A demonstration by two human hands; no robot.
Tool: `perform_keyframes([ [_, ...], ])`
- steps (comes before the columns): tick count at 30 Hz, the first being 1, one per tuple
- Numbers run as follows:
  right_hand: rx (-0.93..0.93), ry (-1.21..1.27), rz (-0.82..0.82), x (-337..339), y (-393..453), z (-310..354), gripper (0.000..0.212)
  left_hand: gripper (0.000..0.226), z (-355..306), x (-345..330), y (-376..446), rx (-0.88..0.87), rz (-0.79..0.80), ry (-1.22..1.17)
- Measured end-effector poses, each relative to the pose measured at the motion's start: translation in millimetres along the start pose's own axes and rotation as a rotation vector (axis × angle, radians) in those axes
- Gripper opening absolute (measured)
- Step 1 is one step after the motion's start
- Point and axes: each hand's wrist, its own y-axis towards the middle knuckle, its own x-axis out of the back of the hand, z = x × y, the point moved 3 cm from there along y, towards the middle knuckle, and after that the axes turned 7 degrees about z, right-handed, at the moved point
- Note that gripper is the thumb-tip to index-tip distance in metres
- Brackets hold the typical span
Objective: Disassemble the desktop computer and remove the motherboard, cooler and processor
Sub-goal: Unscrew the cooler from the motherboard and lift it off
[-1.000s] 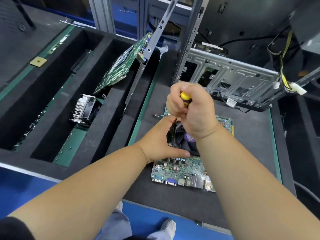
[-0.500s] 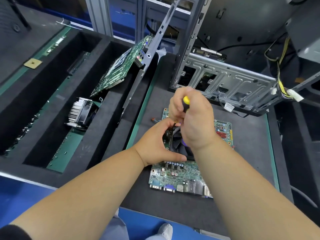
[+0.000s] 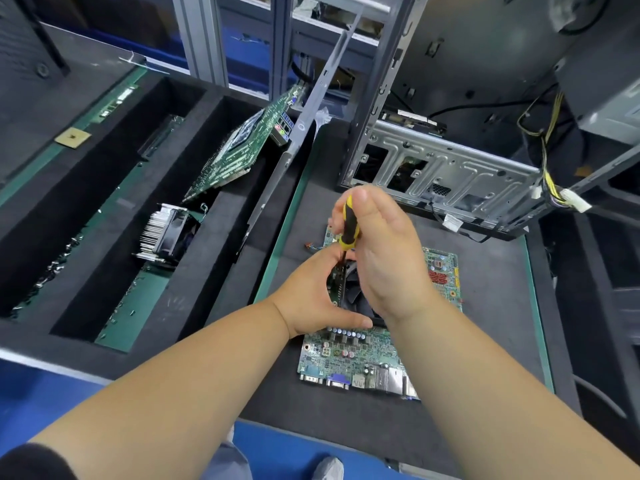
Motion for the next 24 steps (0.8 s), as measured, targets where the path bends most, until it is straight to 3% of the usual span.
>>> perform_keyframes([
  [3, 0.016, 0.149, -0.004, 0, 4, 1, 0.044, 0.081, -3, 0, 0, -0.005, -0.002, 0.01],
  [7, -0.114, 0.23, 0.38, -1, 18, 9, 0.036, 0.093, -8, 3, 1, -0.008, 0.002, 0.078],
  [10, -0.162, 0.33, 0.454, 10, 22, 12, 0.038, 0.095, -12, 5, 3, 0.003, 0.012, 0.097],
  [13, -0.114, 0.285, 0.369, 18, 15, 10, 0.025, 0.09, -16, 5, 5, 0.006, 0.032, 0.125],
  [19, -0.088, 0.185, -0.133, 27, -1, -2, 0.03, 0.082, -17, 4, 6, 0.055, 0.042, 0.149],
  [24, 0.083, 0.304, -0.224, 14, -3, -2, 0.045, 0.083, -16, 4, 5, 0.039, 0.027, 0.138],
])
